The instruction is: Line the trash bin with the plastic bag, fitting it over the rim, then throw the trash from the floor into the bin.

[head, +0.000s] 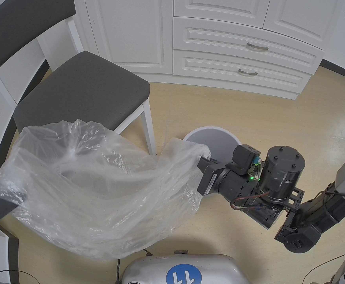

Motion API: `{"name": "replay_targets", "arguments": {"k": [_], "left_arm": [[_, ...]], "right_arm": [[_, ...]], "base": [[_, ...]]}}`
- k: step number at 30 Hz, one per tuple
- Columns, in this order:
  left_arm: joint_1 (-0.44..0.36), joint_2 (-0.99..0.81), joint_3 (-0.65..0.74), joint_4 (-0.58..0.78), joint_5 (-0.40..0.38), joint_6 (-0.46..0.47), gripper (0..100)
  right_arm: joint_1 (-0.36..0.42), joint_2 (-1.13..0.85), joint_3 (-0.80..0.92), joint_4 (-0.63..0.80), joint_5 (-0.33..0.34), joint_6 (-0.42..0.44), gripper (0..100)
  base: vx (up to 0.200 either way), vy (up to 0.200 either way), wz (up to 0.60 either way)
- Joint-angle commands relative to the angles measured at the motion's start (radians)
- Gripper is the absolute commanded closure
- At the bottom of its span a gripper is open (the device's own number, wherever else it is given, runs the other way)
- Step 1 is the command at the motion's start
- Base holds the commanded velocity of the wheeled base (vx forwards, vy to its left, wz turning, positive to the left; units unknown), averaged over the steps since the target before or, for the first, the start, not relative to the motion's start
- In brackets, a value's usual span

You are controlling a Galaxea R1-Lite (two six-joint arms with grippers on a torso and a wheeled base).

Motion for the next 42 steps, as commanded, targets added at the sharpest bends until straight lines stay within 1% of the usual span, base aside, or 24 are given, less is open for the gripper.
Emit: {"name": "replay_targets", "arguments": {"k": [1,4,5,7,12,14,15,16,17,18,19,22,25,26,27,28,29,31,33,34,35,38,41,42], "left_arm": [[0.005,0.047,0.008,-0.001,0.002,0.003,100],[0.036,0.089,0.017,-0.003,0.028,0.009,100],[0.038,0.092,0.017,-0.004,0.029,0.009,100],[0.067,0.144,0.022,-0.007,0.075,0.034,100],[0.09,0.204,0.022,-0.006,0.146,0.068,100],[0.114,0.233,0.025,-0.004,0.232,0.134,100],[0.12,0.238,0.025,-0.003,0.258,0.152,100],[0.133,0.244,0.03,0.0,0.342,0.21,100],[0.134,0.248,0.037,0.0,0.405,0.25,100],[0.134,0.248,0.039,-0.001,0.411,0.255,100],[0.13,0.241,0.048,0.0,0.466,0.29,100],[0.122,0.228,0.065,0.002,0.471,0.316,100],[0.122,0.228,0.088,0.0,0.473,0.356,100],[0.122,0.228,0.088,0.0,0.473,0.356,100],[0.124,0.233,0.096,-0.001,0.474,0.37,100],[0.124,0.233,0.096,-0.001,0.474,0.37,100],[0.125,0.239,0.097,-0.004,0.477,0.371,100],[0.13,0.242,0.097,-0.007,0.479,0.371,100],[0.131,0.241,0.096,-0.009,0.48,0.37,100],[0.131,0.241,0.096,-0.009,0.48,0.37,100],[0.136,0.241,0.094,-0.012,0.48,0.37,100],[0.166,0.241,0.076,-0.024,0.479,0.362,100],[0.196,0.239,0.073,-0.072,0.474,0.359,100],[0.199,0.239,0.074,-0.078,0.473,0.359,100]], "right_arm": [[-0.006,-0.085,-0.022,0.076,-0.026,-0.002,100],[-0.02,-0.116,-0.045,0.147,-0.043,-0.002,100],[-0.02,-0.118,-0.045,0.15,-0.044,-0.002,100],[-0.034,-0.137,-0.059,0.188,-0.055,-0.002,100],[-0.047,-0.162,-0.062,0.204,-0.066,-0.019,100],[-0.058,-0.165,-0.059,0.202,-0.084,-0.065,100],[-0.06,-0.165,-0.059,0.201,-0.092,-0.074,100],[-0.061,-0.168,-0.059,0.199,-0.115,-0.097,100],[-0.061,-0.173,-0.057,0.198,-0.13,-0.109,100],[-0.061,-0.173,-0.056,0.198,-0.132,-0.111,100],[-0.06,-0.188,-0.051,0.199,-0.141,-0.125,100],[-0.055,-0.202,-0.042,0.201,-0.144,-0.148,100],[-0.053,-0.213,-0.026,0.196,-0.175,-0.197,100],[-0.053,-0.213,-0.026,0.196,-0.175,-0.197,100],[-0.038,-0.222,-0.013,0.191,-0.222,-0.244,100],[-0.037,-0.223,-0.01,0.191,-0.225,-0.249,100],[-0.004,-0.24,0.024,0.19,-0.274,-0.318,100],[0.012,-0.252,0.056,0.185,-0.308,-0.383,100],[0.016,-0.259,0.084,0.161,-0.33,-0.422,100],[0.016,-0.259,0.084,0.161,-0.33,-0.422,100],[0.016,-0.26,0.102,0.135,-0.339,-0.447,100],[-0.001,-0.266,0.178,0.049,-0.342,-0.556,100],[-0.026,-0.271,0.239,-0.005,-0.342,-0.642,100],[-0.029,-0.271,0.244,-0.01,-0.34,-0.651,100]], "base": [[0.0,0.0,0.0],[0.0,0.0,0.0],[0.0,0.0,0.0],[0.0,0.0,0.0],[0.0,0.0,0.0],[0.0,0.0,0.0],[0.0,0.0,0.0],[0.0,0.0,0.0],[0.0,0.0,0.0],[0.0,0.0,0.0],[0.0,0.0,0.0],[0.0,0.0,0.0],[0.0,0.0,0.0],[0.0,0.0,0.0],[0.0,0.0,0.0],[0.0,0.0,0.0],[0.0,0.0,0.0],[0.0,0.0,0.0],[0.0,0.0,0.0],[0.0,0.0,0.0],[0.0,0.0,0.0],[0.0,0.0,0.0],[0.0,0.0,0.0],[0.0,0.0,0.0]]}}
